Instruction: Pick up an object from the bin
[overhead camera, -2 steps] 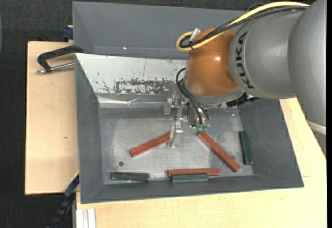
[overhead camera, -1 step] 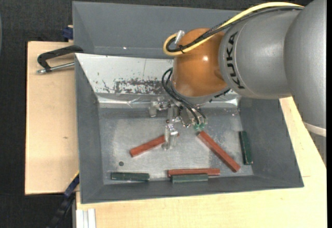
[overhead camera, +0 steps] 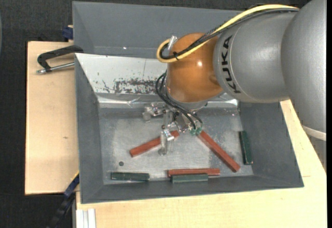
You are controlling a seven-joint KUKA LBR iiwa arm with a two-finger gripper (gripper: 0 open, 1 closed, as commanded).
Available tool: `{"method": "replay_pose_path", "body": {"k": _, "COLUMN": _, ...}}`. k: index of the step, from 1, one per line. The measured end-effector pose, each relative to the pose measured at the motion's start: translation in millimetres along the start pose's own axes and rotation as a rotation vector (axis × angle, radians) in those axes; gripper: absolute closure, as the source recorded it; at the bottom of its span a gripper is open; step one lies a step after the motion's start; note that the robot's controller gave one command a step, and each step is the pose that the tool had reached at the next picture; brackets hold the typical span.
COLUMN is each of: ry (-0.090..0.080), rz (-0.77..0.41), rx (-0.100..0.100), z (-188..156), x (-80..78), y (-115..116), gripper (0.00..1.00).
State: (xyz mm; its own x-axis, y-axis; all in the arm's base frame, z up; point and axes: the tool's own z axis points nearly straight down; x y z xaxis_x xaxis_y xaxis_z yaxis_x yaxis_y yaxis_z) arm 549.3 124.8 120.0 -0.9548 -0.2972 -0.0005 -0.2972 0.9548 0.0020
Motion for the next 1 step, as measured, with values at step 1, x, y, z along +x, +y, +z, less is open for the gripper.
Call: {"method": "replay_pose_path", "body": {"k": 1, "ry": -0.001, "rz": -0.079, "rx": 0.001, "z": 38.4, "x": -1.6, "y": -5.7, "gripper": 0.0}}
